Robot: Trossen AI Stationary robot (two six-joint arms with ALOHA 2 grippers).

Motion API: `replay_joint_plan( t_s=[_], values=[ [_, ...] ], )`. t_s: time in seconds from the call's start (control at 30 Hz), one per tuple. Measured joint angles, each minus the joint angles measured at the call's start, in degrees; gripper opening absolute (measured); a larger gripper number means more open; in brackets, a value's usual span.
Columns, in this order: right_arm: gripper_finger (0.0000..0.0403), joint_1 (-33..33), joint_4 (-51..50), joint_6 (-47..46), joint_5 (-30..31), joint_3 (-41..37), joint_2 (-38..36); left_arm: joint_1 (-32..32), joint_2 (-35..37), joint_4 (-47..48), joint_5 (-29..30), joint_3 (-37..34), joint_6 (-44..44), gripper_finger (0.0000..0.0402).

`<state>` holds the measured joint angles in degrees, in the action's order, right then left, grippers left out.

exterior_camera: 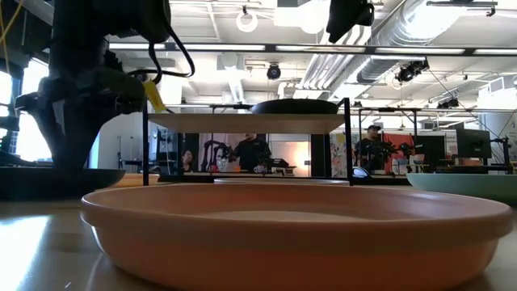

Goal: Place and stack plates onto a shelf
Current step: Stack the blue plate on top of the black plate

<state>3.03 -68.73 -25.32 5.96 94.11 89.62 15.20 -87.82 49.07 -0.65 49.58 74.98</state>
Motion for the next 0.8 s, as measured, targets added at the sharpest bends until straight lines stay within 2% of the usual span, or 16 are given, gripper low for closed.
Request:
replay_joint_plan(
  t_s=[0.53,0.63,0.8],
  values=[
    [0.0094,0.04,0.35,-0.20,0.04,0.00,0.00,0.74,-5.45,-1.90,-0.39,0.02,-0.12,0.0107],
    [0.0094,0.04,0.46,-0.19,0.04,0.00,0.00,0.89,-5.31,-1.95,-0.39,0.02,-0.21,0.0095],
    [0.0094,0.04,0.66,-0.19,0.07,0.00,0.00,1.87,-4.48,-2.15,-0.40,0.04,-2.17,0.0052]
  ],
)
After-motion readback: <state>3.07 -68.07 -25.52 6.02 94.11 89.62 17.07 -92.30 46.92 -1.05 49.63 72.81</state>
